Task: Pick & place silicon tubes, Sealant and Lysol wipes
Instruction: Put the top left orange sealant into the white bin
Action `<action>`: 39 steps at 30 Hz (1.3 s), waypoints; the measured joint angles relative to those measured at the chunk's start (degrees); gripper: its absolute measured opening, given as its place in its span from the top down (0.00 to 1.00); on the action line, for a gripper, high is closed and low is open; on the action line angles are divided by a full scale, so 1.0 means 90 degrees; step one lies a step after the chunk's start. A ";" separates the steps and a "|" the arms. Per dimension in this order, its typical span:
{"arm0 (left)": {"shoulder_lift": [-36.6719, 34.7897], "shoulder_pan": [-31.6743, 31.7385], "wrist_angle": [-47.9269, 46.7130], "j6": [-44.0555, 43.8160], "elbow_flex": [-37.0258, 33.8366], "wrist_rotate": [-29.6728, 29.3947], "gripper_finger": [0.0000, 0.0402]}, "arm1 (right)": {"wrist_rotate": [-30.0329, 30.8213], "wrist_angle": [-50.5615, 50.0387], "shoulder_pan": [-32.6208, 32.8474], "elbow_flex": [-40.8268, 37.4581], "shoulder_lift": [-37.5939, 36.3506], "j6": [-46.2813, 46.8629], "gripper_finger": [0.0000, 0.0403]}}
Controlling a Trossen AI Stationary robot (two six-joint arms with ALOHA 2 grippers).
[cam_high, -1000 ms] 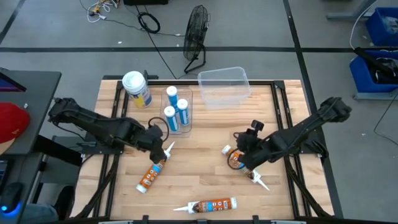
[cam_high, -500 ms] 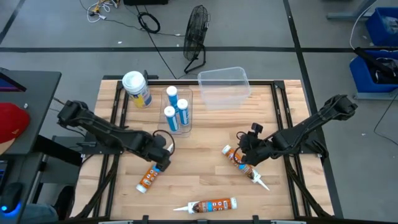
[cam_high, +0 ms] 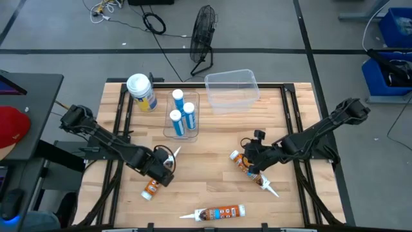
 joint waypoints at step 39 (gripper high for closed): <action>0.0675 -0.0749 0.0398 -0.1756 0.0007 -0.0427 0.13 | -0.0748 0.0464 -0.0048 0.0000 0.0002 -0.1798 0.60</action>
